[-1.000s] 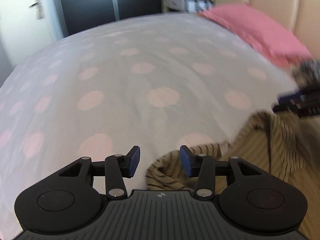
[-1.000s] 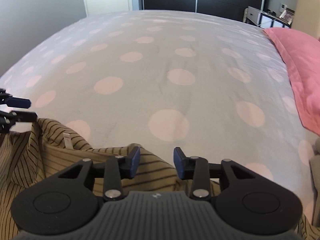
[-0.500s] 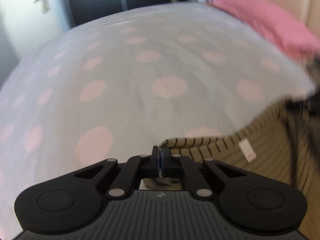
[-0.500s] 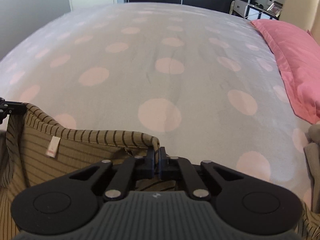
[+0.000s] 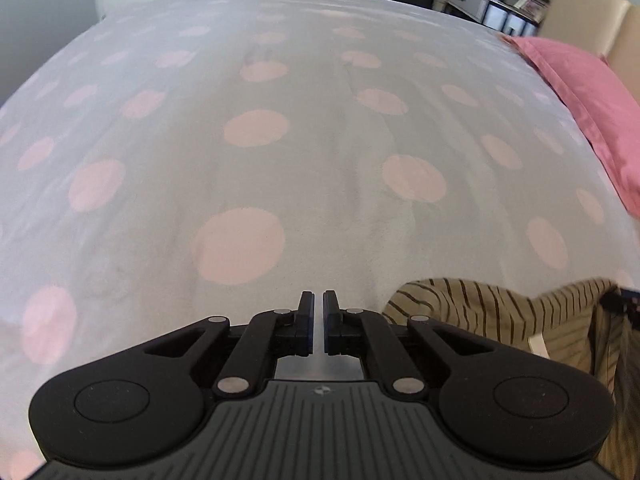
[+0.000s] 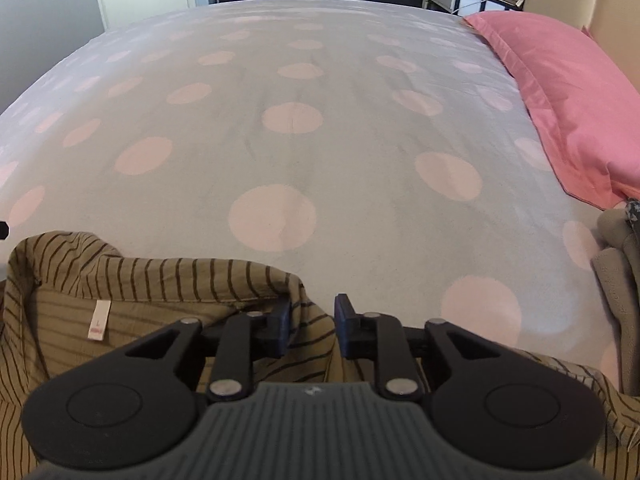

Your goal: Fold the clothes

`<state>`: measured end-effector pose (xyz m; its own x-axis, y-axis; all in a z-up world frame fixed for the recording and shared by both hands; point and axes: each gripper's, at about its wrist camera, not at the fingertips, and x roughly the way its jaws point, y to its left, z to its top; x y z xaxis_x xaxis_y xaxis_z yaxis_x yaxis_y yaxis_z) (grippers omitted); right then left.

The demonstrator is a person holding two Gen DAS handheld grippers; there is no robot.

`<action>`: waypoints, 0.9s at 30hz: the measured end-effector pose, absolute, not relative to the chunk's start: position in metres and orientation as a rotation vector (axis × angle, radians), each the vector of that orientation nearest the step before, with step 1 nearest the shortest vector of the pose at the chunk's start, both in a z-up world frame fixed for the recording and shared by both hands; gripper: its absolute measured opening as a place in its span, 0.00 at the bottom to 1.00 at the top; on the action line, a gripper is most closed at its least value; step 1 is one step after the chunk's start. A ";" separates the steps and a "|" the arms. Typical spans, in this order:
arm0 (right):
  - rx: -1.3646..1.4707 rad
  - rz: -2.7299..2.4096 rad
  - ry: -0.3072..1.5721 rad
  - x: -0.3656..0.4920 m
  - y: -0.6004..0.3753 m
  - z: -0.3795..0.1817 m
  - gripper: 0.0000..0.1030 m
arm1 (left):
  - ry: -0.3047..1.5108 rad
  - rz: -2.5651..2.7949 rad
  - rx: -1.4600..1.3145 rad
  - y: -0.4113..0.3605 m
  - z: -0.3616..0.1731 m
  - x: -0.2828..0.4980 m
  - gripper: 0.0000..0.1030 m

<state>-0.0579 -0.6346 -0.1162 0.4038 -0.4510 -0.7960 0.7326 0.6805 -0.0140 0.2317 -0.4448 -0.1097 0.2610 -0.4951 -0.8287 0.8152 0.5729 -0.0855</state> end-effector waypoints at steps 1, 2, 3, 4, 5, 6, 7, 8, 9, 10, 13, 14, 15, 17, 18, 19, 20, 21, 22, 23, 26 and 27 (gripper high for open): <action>0.370 -0.761 0.864 -0.058 -0.634 -0.114 0.25 | 0.926 -0.949 0.405 -0.443 -0.107 0.228 0.13; 0.374 -0.753 0.856 -0.059 -0.634 -0.112 0.25 | 0.907 -0.984 0.411 -0.443 -0.103 0.223 0.26; 0.379 -0.745 0.848 -0.059 -0.634 -0.110 0.26 | 0.887 -1.019 0.417 -0.443 -0.099 0.218 0.34; 0.381 -0.737 0.841 -0.059 -0.634 -0.108 0.27 | 0.869 -1.053 0.430 -0.443 -0.096 0.213 0.46; 0.380 -0.728 0.838 -0.060 -0.633 -0.106 0.27 | 0.853 -1.086 0.455 -0.447 -0.094 0.206 0.47; 0.376 -0.718 0.835 -0.060 -0.632 -0.104 0.27 | 0.838 -1.111 0.489 -0.451 -0.093 0.200 0.47; 0.365 -0.705 0.835 -0.060 -0.631 -0.101 0.27 | 0.825 -1.125 0.538 -0.457 -0.096 0.193 0.47; 0.353 -0.693 0.833 -0.060 -0.629 -0.099 0.27 | 0.812 -1.138 0.587 -0.462 -0.098 0.186 0.47; 0.339 -0.678 0.830 -0.061 -0.628 -0.097 0.27 | 0.798 -1.151 0.637 -0.468 -0.100 0.179 0.47; 0.327 -0.661 0.831 -0.060 -0.628 -0.096 0.27 | 0.782 -1.163 0.683 -0.473 -0.104 0.173 0.47; 0.283 -0.623 0.838 -0.057 -0.627 -0.096 0.31 | 0.709 -1.196 0.794 -0.482 -0.118 0.157 0.47; 0.259 -0.616 0.848 -0.054 -0.627 -0.098 0.35 | 0.683 -1.205 0.828 -0.485 -0.122 0.153 0.47; 0.239 -0.608 0.855 -0.051 -0.628 -0.100 0.36 | 0.663 -1.212 0.852 -0.486 -0.125 0.150 0.47; 0.213 -0.592 0.863 -0.045 -0.630 -0.105 0.37 | 0.622 -1.227 0.885 -0.486 -0.129 0.145 0.47; 0.201 -0.586 0.869 -0.043 -0.630 -0.108 0.36 | 0.605 -1.234 0.900 -0.486 -0.131 0.144 0.46; 0.191 -0.581 0.879 -0.042 -0.629 -0.110 0.35 | 0.597 -1.241 0.914 -0.485 -0.132 0.143 0.45; 0.180 -0.577 0.889 -0.041 -0.627 -0.113 0.27 | 0.588 -1.248 0.928 -0.484 -0.133 0.142 0.35; 0.170 -0.573 0.899 -0.040 -0.625 -0.115 0.07 | 0.586 -1.253 0.944 -0.483 -0.134 0.141 0.24; 0.160 -0.570 0.903 -0.040 -0.624 -0.117 0.05 | 0.591 -1.251 0.962 -0.481 -0.135 0.141 0.06; 0.150 -0.568 0.892 -0.044 -0.621 -0.116 0.05 | 0.585 -1.247 0.971 -0.478 -0.136 0.140 0.01; 0.132 -0.565 0.852 -0.060 -0.614 -0.110 0.04 | 0.540 -1.261 0.920 -0.461 -0.126 0.141 0.00; 0.128 -0.561 0.834 -0.066 -0.612 -0.107 0.04 | 0.535 -1.261 0.885 -0.453 -0.121 0.142 0.00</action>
